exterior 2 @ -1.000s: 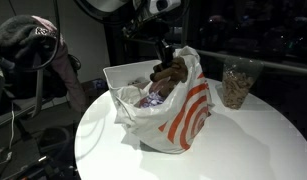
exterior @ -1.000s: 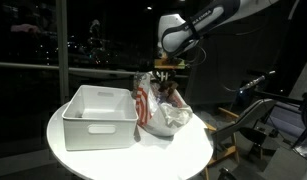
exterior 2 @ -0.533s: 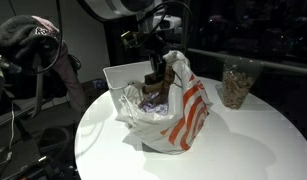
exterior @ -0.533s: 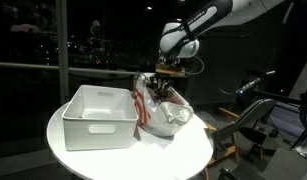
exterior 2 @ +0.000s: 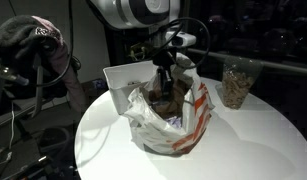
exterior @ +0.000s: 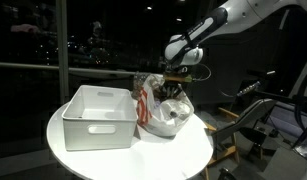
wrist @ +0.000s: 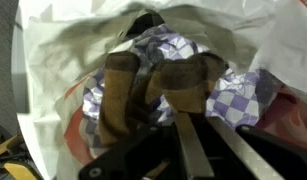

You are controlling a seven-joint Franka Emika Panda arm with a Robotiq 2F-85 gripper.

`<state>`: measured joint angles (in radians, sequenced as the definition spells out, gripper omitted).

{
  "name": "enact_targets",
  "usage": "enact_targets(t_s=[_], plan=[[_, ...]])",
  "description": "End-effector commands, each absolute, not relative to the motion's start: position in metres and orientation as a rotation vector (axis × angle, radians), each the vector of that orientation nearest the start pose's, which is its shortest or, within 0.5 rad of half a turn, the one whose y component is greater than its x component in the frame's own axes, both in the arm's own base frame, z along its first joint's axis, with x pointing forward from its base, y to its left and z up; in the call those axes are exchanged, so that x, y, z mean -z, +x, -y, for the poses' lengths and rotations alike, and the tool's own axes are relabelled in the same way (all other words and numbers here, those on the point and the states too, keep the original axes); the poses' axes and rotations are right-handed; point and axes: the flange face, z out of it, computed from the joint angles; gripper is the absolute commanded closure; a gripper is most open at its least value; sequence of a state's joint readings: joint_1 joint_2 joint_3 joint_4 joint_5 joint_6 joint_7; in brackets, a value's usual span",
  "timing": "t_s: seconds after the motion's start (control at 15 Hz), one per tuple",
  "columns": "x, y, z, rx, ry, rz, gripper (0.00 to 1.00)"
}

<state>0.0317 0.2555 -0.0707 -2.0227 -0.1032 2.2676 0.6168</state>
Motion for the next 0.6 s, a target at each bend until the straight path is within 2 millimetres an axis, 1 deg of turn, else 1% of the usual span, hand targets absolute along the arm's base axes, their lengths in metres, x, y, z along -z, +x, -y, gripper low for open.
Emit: enact_targets(t_s=[0.0, 0.13, 0.2, 0.27, 0.33, 0.4, 0.47, 0.53], plan=[[-0.294, 0.609, 0.018, 0.054, -3.128, -0.930, 0.89], [-0.263, 0.616, 0.011, 0.028, -3.124, -0.921, 0.88], [-0.250, 0.619, 0.007, 0.030, -3.123, -0.913, 0.89], [-0.242, 0.621, 0.004, 0.037, -3.134, -0.894, 0.89], [-0.239, 0.622, 0.002, 0.056, -3.151, -0.863, 0.64], [-0.242, 0.621, 0.000, 0.063, -3.165, -0.853, 0.62], [-0.247, 0.618, -0.001, 0.034, -3.185, -0.850, 0.57], [-0.257, 0.614, -0.002, 0.024, -3.210, -0.857, 0.48]])
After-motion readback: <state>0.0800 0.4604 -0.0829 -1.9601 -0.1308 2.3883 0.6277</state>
